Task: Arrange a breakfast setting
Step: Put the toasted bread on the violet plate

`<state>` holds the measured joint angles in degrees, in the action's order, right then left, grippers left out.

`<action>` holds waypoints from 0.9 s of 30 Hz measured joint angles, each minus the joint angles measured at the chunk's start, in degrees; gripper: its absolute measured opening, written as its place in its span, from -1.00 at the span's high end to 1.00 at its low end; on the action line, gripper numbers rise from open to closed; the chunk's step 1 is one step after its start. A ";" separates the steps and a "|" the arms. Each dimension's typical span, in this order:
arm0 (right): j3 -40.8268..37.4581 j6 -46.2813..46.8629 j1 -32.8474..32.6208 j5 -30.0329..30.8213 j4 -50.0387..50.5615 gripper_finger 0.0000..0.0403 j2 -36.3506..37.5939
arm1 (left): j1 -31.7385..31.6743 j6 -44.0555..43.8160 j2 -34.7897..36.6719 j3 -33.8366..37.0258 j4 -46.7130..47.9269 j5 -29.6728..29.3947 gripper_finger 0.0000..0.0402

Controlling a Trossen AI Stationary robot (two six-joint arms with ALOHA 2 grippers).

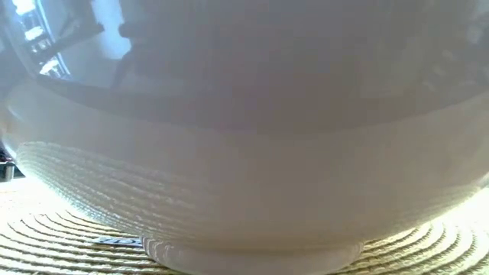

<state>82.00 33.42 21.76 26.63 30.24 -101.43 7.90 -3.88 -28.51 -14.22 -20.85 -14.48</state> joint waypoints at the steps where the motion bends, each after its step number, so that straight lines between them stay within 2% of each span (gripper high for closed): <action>1: 0.00 0.21 0.00 -0.05 0.00 0.06 0.00 | 0.00 0.02 0.00 0.00 0.01 0.00 -0.43; 15: 0.00 0.23 -0.15 -1.11 -0.13 0.54 -0.26 | 0.00 0.02 0.00 0.00 0.01 -0.04 -0.43; 27: 0.00 1.71 -0.15 -1.11 -0.37 0.61 -0.26 | 0.00 0.02 0.00 0.00 0.01 -0.04 -0.43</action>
<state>82.00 35.13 21.61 25.52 29.87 -101.69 7.90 -3.86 -28.51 -14.22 -20.84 -14.52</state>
